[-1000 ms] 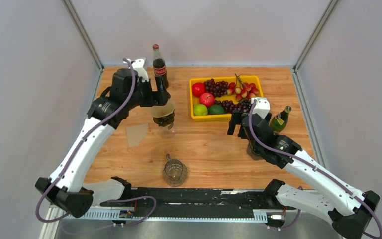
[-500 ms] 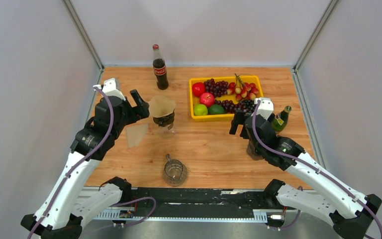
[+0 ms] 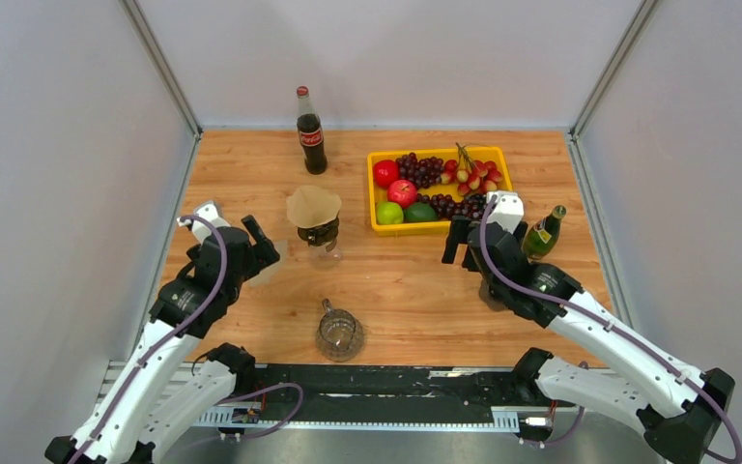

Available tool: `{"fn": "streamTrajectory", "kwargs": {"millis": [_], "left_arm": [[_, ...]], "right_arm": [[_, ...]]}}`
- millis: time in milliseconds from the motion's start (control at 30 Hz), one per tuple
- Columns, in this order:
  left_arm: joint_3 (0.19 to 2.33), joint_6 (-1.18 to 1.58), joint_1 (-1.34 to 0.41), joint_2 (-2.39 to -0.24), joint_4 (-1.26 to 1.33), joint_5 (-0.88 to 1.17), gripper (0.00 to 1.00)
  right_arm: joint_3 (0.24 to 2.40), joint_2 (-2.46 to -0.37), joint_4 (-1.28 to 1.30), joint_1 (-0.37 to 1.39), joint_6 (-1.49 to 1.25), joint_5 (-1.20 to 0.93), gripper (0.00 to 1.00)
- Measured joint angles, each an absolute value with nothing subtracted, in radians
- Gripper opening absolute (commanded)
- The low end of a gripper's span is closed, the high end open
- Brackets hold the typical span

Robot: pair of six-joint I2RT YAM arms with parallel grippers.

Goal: Place the coffee filter in the dripper

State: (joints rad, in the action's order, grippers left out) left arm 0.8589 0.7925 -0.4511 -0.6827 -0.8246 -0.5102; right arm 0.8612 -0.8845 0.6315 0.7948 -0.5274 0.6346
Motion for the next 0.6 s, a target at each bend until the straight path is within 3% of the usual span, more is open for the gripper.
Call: {"fn": "streamTrajectory", "kwargs": {"millis": [300,600], "left_arm": [[0.681,0.859,-0.451,-0.668,-0.769,-0.472,1.00],[0.558,0.907,-0.451,-0.641,-0.701,-0.454,1.00]], "right_arm": [[0.815,-0.897,0.675,0.719,-0.615,0.584,1.00],[0.771,-0.908,0.774,0.352,-0.681,0.465,1.00]]}}
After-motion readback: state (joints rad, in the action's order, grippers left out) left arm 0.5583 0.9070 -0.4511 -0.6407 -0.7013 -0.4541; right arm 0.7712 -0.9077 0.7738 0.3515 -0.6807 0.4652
